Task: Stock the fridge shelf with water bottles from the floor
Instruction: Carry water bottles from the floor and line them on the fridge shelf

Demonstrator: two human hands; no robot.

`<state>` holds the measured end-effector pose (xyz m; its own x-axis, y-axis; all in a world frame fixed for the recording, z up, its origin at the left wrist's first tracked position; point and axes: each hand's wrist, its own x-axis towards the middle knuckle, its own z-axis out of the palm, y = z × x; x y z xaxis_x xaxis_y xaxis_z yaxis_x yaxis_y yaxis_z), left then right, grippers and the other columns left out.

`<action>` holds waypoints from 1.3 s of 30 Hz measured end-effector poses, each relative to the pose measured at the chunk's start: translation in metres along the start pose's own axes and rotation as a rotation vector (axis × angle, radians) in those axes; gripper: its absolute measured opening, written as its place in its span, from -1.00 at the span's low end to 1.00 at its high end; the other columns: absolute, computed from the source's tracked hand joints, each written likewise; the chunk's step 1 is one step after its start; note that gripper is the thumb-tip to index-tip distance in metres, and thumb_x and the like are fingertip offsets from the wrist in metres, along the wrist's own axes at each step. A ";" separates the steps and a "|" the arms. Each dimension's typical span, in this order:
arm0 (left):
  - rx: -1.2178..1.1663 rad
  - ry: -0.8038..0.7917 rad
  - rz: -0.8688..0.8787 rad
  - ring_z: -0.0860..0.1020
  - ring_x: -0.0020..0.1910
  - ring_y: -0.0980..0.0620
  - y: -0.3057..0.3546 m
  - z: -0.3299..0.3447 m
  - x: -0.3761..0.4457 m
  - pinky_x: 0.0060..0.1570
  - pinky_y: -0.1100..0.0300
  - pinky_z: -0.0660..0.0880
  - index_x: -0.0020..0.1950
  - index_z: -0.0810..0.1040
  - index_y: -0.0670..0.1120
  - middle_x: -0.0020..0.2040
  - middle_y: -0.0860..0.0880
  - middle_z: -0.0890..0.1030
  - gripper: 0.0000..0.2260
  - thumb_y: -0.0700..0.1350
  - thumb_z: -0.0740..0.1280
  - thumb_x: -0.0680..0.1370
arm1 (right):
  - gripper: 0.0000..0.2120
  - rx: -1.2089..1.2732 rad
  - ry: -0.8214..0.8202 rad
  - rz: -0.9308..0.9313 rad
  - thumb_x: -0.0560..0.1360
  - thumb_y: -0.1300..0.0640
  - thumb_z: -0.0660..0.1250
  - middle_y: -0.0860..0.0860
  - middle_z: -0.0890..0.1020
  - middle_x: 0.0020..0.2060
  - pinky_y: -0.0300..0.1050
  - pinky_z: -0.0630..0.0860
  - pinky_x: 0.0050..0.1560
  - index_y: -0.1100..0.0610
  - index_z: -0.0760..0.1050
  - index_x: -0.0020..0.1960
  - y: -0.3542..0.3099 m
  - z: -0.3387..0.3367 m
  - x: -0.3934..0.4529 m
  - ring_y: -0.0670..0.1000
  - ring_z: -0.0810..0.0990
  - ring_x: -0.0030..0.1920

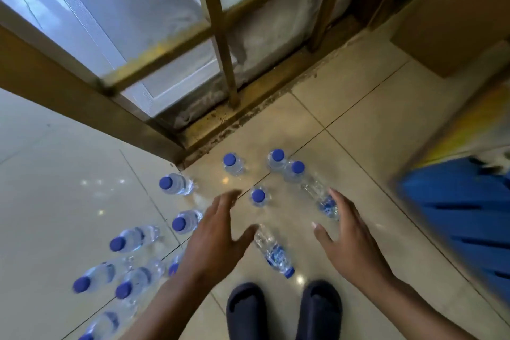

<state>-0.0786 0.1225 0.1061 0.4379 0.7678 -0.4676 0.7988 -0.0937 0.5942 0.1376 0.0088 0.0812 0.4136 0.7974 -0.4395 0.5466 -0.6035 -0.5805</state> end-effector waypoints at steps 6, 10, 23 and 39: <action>0.047 -0.008 0.100 0.40 0.31 0.02 -0.011 0.066 0.149 0.21 0.17 0.36 0.50 0.16 -0.05 0.43 -0.09 0.35 -0.28 -0.10 0.48 0.46 | -0.19 0.123 0.090 0.030 0.42 0.13 0.48 0.02 0.29 0.46 -0.25 0.27 0.17 0.06 0.09 0.52 0.055 0.086 0.117 -0.05 0.35 0.35; 0.183 -0.107 0.096 0.41 0.31 -0.09 -0.021 0.097 0.211 0.18 0.12 0.37 0.50 0.16 -0.05 0.38 -0.12 0.38 -0.22 -0.19 0.52 0.40 | -0.25 0.227 0.164 0.049 0.37 0.14 0.52 0.05 0.44 0.34 -0.11 0.40 0.19 0.08 0.22 0.45 0.073 0.123 0.165 0.07 0.45 0.29; -0.057 0.089 0.117 0.52 -0.08 -0.01 0.013 0.073 0.204 -0.15 0.18 0.37 0.07 0.44 0.00 -0.04 0.01 0.58 -0.61 -0.09 0.53 0.35 | -0.51 0.504 0.268 -0.126 0.29 0.02 0.58 -0.19 0.64 -0.06 -0.43 0.47 -0.13 -0.06 0.47 0.16 0.056 0.078 0.163 -0.14 0.63 -0.06; -0.743 0.087 0.399 0.65 0.05 0.03 0.366 -0.253 -0.131 0.09 -0.04 0.59 0.21 0.53 0.03 0.07 0.02 0.67 -0.58 0.01 0.53 0.40 | -0.57 0.808 0.444 -0.235 0.31 0.05 0.47 0.04 0.67 -0.02 -0.07 0.57 0.00 0.04 0.51 0.17 -0.206 -0.377 -0.171 0.07 0.65 0.02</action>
<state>0.0524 0.1474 0.5506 0.5717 0.8147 -0.0972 0.0990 0.0491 0.9939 0.2284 -0.0029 0.5345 0.6868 0.7253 -0.0474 0.0509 -0.1130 -0.9923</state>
